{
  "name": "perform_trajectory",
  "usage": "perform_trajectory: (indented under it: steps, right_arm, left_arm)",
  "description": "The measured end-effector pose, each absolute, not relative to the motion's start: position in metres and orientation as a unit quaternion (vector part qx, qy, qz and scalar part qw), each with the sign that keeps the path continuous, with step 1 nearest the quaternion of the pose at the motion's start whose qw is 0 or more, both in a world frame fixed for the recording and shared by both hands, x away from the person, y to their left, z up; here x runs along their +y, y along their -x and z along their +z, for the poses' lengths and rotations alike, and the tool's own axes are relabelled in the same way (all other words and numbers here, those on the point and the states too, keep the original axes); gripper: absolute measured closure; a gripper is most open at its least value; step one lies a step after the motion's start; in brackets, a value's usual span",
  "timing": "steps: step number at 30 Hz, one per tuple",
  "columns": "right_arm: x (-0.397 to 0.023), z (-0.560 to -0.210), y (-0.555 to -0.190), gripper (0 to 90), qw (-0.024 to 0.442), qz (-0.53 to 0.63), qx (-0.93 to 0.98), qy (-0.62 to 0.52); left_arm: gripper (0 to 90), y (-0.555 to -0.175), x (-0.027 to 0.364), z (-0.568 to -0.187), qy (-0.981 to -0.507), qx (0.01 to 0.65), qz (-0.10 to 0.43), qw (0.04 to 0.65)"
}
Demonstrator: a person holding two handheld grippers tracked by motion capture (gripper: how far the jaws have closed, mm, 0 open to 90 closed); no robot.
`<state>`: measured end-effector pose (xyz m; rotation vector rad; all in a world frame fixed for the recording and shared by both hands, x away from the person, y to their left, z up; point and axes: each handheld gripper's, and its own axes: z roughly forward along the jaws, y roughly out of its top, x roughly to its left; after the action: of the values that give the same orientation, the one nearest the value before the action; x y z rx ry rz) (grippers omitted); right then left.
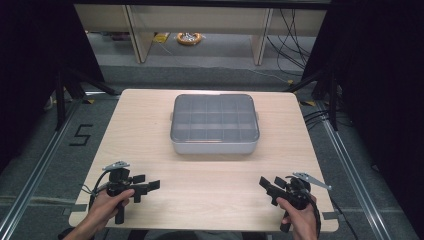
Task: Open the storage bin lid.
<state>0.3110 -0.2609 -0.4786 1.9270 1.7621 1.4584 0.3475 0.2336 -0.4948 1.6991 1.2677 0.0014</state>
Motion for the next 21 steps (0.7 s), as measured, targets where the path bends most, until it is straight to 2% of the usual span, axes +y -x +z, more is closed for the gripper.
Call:
perform_trajectory:
  steps: [3,4,5,6,7,8,11,21]
  right_arm:
    - [-0.264,-0.477,-0.316,30.5,0.078,0.483,0.589,-0.643]
    - [-0.267,-0.481,-0.321,30.6,0.099,0.489,0.603,-0.623]
    - [-0.265,-0.476,-0.320,30.7,0.077,0.482,0.590,-0.643]
    - [-0.267,-0.478,-0.324,30.8,0.095,0.491,0.601,-0.624]
    - [-0.265,-0.474,-0.326,30.9,0.080,0.488,0.587,-0.641]
    - [-0.266,-0.475,-0.329,31.0,0.089,0.481,0.595,-0.638]
    - [-0.266,-0.472,-0.335,31.2,0.073,0.486,0.590,-0.641]
    - [-0.271,-0.468,-0.355,31.5,0.092,0.487,0.594,-0.634]
  left_arm:
    - [15.2,-0.352,0.233,-0.493,-0.695,0.526,0.001,0.490]
    - [15.2,-0.354,0.233,-0.493,-0.691,0.529,-0.002,0.493]
    - [15.3,-0.356,0.233,-0.492,-0.694,0.527,0.000,0.490]
    - [15.3,-0.358,0.233,-0.491,-0.692,0.527,-0.002,0.493]
    - [16.1,-0.360,0.234,-0.490,-0.692,0.526,-0.001,0.494]
    - [16.7,-0.361,0.235,-0.489,-0.698,0.521,-0.002,0.492]
    - [16.7,-0.367,0.235,-0.489,-0.696,0.521,0.009,0.495]
    - [16.6,-0.382,0.235,-0.482,-0.684,0.532,0.008,0.499]
